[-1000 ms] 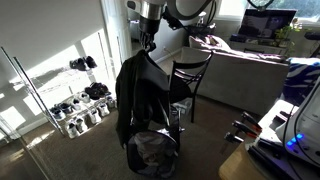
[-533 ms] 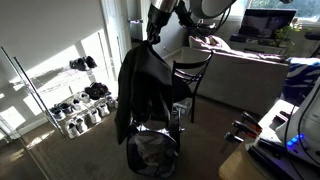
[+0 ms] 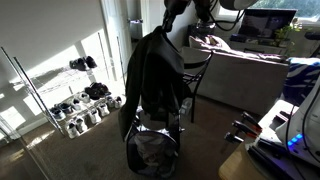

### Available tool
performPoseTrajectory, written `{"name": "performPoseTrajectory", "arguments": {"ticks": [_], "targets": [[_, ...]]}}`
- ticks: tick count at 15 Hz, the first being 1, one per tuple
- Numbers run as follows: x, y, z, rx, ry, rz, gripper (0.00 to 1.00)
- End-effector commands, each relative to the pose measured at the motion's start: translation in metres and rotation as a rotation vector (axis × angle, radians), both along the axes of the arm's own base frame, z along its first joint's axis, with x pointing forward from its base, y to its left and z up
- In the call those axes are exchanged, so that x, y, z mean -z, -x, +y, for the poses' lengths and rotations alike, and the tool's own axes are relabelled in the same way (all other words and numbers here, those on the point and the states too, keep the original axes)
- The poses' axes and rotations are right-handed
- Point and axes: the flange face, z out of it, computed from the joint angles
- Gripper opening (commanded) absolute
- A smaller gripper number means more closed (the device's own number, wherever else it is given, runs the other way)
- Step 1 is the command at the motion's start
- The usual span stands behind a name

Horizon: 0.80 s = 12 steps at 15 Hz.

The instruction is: Remove the hoodie from the black chair and put it inside the black hamper

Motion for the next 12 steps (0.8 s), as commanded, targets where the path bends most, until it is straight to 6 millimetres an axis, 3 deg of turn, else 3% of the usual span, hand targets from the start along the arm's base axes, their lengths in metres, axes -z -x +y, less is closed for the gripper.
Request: {"name": "performPoseTrajectory", "arguments": {"ticks": [1, 12], "targets": [[-0.002, 0.014, -0.013, 0.151, 0.022, -0.002, 0.03], [0.0, 0.025, -0.021, 0.414, -0.074, -0.067, 0.03]]}}
